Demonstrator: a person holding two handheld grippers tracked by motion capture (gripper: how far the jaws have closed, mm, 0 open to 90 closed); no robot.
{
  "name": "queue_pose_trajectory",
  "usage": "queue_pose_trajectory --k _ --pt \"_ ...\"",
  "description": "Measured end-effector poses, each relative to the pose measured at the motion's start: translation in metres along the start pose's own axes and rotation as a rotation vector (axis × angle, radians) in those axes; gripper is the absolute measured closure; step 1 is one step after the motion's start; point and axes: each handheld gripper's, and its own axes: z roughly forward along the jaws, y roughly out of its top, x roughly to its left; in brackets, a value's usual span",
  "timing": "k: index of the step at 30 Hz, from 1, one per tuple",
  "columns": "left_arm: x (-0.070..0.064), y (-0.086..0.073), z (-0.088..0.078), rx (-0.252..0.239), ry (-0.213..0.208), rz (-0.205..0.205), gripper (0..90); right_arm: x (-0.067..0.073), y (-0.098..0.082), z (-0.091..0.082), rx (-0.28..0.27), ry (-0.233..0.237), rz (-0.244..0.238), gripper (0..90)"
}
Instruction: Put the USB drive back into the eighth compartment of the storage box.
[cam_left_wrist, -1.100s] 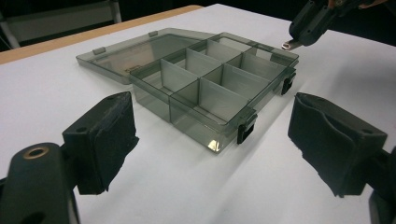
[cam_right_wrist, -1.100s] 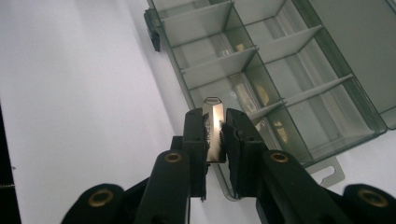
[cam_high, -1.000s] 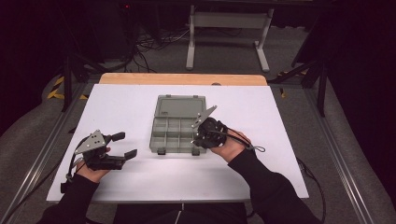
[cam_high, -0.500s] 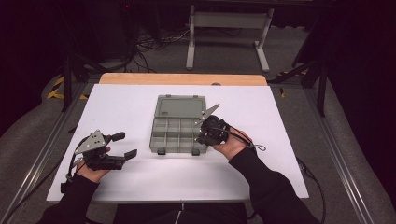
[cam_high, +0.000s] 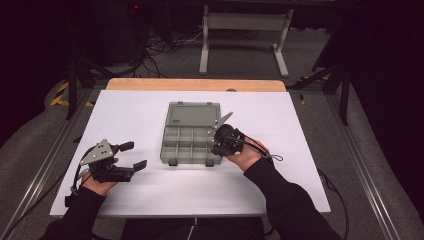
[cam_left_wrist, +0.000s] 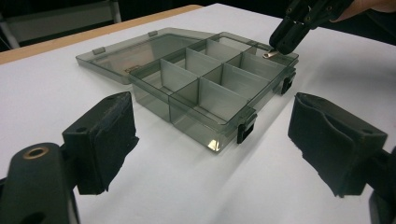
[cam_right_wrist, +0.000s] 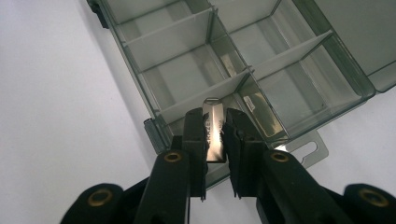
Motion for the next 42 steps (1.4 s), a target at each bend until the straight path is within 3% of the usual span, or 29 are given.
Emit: queue_pose_trajectory --k 31,32,36,41,42 --pt "0.0 0.0 0.001 0.0 -0.004 -0.008 15.5 0.0 0.0 0.012 0.057 0.02 -0.003 77.6" --pt "0.0 0.0 0.0 0.003 -0.004 -0.008 15.4 0.0 0.0 0.011 0.044 0.025 -0.003 73.0" --pt "0.001 0.001 0.001 0.002 -0.007 -0.021 15.1 0.001 0.0 0.006 0.015 0.012 0.001 72.3" --pt "0.007 0.006 0.003 0.039 -0.026 -0.054 14.5 -0.004 -0.003 -0.011 -0.053 -0.011 0.011 81.4" --pt "0.01 0.009 0.004 0.066 -0.037 -0.059 15.0 -0.008 -0.005 -0.018 -0.075 -0.02 0.023 87.4"
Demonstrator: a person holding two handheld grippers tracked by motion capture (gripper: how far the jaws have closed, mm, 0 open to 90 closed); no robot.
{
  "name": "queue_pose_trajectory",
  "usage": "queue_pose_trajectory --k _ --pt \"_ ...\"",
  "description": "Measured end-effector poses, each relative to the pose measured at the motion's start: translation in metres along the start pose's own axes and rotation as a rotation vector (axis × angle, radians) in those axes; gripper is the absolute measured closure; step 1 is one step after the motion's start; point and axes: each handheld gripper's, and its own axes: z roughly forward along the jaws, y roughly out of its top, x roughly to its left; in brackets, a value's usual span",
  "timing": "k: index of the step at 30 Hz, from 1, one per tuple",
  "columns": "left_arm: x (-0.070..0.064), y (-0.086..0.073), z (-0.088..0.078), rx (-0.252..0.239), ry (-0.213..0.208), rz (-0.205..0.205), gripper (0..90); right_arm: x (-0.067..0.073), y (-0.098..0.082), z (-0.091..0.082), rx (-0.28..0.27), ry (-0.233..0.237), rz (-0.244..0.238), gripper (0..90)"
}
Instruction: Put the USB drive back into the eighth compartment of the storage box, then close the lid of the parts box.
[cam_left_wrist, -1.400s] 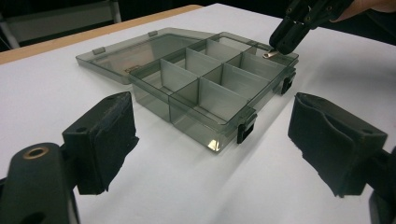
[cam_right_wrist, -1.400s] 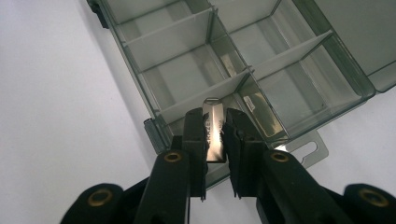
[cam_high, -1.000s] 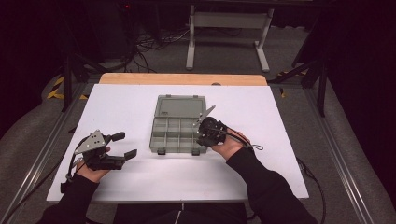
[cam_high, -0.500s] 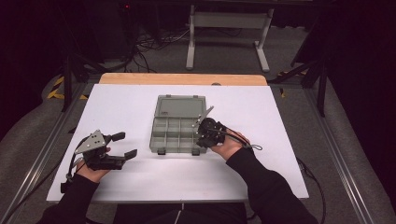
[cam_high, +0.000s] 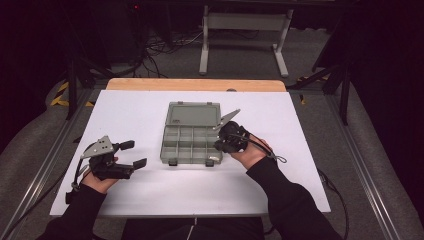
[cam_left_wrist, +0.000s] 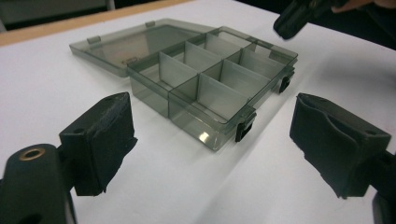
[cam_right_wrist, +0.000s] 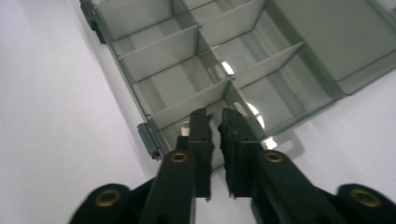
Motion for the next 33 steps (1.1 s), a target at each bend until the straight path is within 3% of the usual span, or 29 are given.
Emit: queue_pose_trajectory --k 7,11,14,18,20,22,23,33 --pt "0.007 0.015 0.004 0.088 0.01 0.001 26.5 -0.015 -0.006 -0.017 -0.041 -0.046 0.035 90.0" --pt "0.013 0.02 0.01 0.112 0.008 -0.022 33.9 -0.023 -0.008 -0.018 -0.05 -0.055 0.045 90.0" --pt "0.02 0.023 0.012 0.124 -0.002 -0.053 39.0 -0.03 -0.008 -0.018 -0.05 -0.051 0.054 90.0" --pt "0.026 0.029 0.016 0.159 0.02 -0.059 47.6 -0.036 -0.007 -0.018 -0.058 -0.043 0.058 90.0" --pt "0.028 0.033 0.018 0.173 0.029 -0.061 57.4 -0.042 -0.008 -0.016 -0.063 -0.045 0.05 90.0" --pt "0.03 0.039 0.022 0.201 0.046 -0.049 65.2 -0.044 -0.008 -0.015 -0.061 -0.048 0.052 90.0" --pt "0.032 0.045 0.026 0.228 0.075 -0.028 68.8 -0.048 -0.008 -0.013 -0.055 -0.045 0.058 90.0" --pt "0.042 0.071 0.048 0.318 0.133 0.026 87.0 -0.063 -0.001 -0.009 -0.049 -0.056 0.032 90.0"
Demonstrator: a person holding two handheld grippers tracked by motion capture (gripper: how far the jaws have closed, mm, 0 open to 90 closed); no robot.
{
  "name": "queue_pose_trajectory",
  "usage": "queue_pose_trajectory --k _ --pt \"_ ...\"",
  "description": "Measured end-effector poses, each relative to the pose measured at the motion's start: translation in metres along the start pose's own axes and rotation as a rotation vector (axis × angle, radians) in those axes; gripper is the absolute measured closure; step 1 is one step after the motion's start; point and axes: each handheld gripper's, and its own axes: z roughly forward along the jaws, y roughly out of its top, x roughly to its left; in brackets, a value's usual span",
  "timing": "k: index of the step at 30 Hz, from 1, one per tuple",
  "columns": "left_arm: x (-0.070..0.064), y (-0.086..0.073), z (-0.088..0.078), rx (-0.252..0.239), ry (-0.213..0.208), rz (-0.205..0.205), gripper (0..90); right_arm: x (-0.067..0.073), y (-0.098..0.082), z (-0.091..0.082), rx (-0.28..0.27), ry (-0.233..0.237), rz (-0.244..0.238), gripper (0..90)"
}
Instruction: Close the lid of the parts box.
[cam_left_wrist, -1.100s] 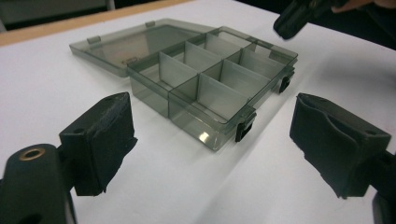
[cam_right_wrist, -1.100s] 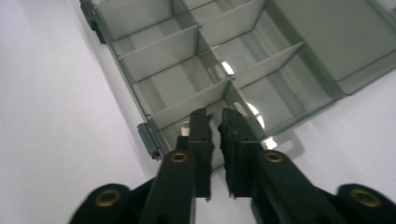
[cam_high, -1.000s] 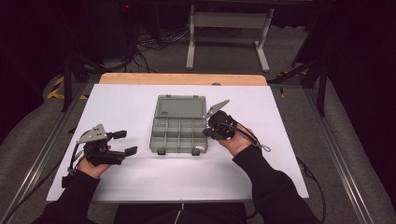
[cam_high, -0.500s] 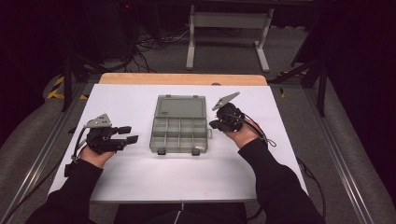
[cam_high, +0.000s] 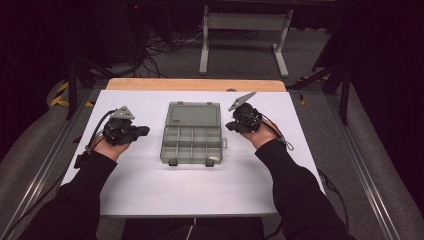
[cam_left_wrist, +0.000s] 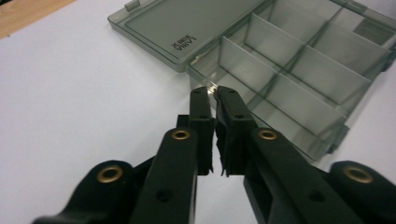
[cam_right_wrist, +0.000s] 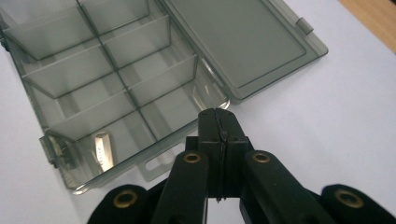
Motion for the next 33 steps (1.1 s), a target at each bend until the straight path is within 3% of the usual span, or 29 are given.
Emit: queue_pose_trajectory --k 5,6,14,26,33 --pt "0.011 0.01 0.006 0.017 -0.001 -0.007 89.6 -0.007 0.005 0.007 0.009 0.002 0.001 90.0" --pt "0.017 0.013 0.01 0.028 -0.004 -0.028 89.6 -0.011 0.006 0.01 0.008 0.003 0.001 90.0" --pt "0.034 0.023 0.022 0.078 -0.002 -0.061 89.6 -0.025 0.009 0.021 0.011 -0.002 0.015 90.0" --pt "0.045 0.038 0.042 0.132 0.008 -0.073 89.6 -0.036 0.013 0.032 0.027 -0.011 0.02 90.0" --pt "0.051 0.04 0.057 0.127 0.013 -0.1 89.7 -0.043 0.011 0.039 0.02 -0.01 0.04 90.0"
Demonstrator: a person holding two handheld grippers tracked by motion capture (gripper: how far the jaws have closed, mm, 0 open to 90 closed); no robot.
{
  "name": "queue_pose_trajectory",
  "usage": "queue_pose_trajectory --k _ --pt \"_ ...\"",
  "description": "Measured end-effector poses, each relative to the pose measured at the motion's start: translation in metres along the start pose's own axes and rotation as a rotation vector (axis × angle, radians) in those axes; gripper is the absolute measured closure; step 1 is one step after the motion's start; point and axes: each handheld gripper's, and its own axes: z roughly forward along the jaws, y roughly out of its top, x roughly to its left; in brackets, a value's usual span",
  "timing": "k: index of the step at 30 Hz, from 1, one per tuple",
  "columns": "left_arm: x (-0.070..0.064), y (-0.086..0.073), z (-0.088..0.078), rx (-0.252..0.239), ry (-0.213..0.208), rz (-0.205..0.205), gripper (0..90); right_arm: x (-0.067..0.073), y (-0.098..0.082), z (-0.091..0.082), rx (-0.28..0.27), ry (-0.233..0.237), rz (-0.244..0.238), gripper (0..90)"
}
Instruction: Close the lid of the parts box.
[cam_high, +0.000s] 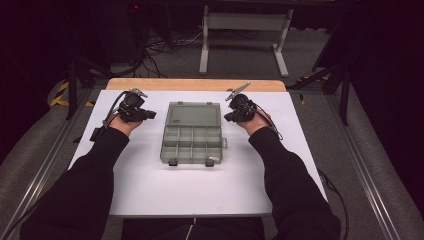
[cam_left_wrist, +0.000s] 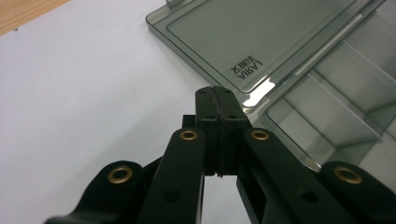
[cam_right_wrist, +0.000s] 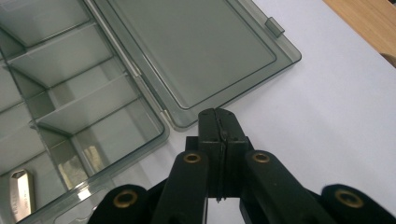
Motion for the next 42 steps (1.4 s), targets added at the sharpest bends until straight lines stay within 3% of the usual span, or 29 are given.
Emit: queue_pose_trajectory --k 12,17,21,29,42 --pt "0.001 -0.001 0.021 0.028 0.035 -0.005 89.8 -0.005 -0.002 0.014 0.001 -0.005 0.009 90.0" --pt "0.003 -0.002 0.027 0.032 0.027 -0.015 89.7 -0.006 -0.003 0.019 0.009 -0.005 0.019 90.0" --pt "0.002 -0.004 0.033 0.033 0.032 0.008 89.7 -0.009 -0.007 0.026 0.024 -0.003 0.023 90.0" --pt "0.002 -0.006 0.046 0.052 0.032 0.011 89.7 -0.012 -0.012 0.035 0.035 0.005 0.026 90.0" --pt "0.001 -0.009 0.059 0.06 0.021 -0.005 89.7 -0.011 -0.016 0.045 0.043 0.012 0.037 90.0"
